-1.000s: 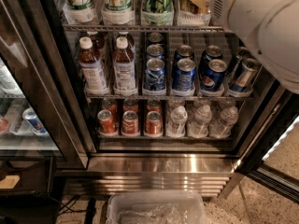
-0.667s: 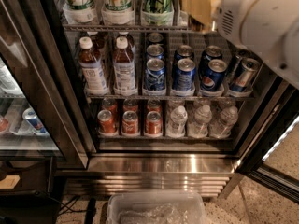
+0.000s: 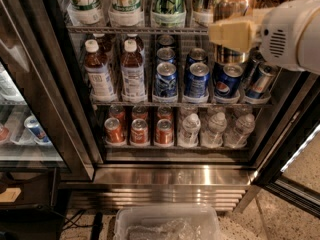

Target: Pick orange can from top shelf of fridge

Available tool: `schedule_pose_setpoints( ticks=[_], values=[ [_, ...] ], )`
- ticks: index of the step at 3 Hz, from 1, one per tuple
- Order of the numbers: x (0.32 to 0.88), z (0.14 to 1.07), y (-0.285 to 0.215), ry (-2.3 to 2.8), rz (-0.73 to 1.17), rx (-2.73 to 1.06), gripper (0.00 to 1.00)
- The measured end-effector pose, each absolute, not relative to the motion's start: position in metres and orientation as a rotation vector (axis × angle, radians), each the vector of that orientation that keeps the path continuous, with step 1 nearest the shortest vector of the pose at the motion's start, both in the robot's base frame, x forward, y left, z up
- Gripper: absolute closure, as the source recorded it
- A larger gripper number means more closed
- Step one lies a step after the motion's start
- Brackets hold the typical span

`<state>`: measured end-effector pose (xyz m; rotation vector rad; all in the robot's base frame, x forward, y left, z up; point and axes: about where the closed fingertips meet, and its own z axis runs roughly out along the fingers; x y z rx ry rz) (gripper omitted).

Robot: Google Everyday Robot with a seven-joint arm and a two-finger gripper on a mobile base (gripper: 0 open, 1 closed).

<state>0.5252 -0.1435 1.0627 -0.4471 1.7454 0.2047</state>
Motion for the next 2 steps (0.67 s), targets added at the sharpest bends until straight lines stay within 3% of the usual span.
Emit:
schedule_pose_setpoints(
  ticks=[2],
  values=[
    [0.5146,1.0503,-0.1307,1.792,0.249,-0.504,1.00]
  ],
)
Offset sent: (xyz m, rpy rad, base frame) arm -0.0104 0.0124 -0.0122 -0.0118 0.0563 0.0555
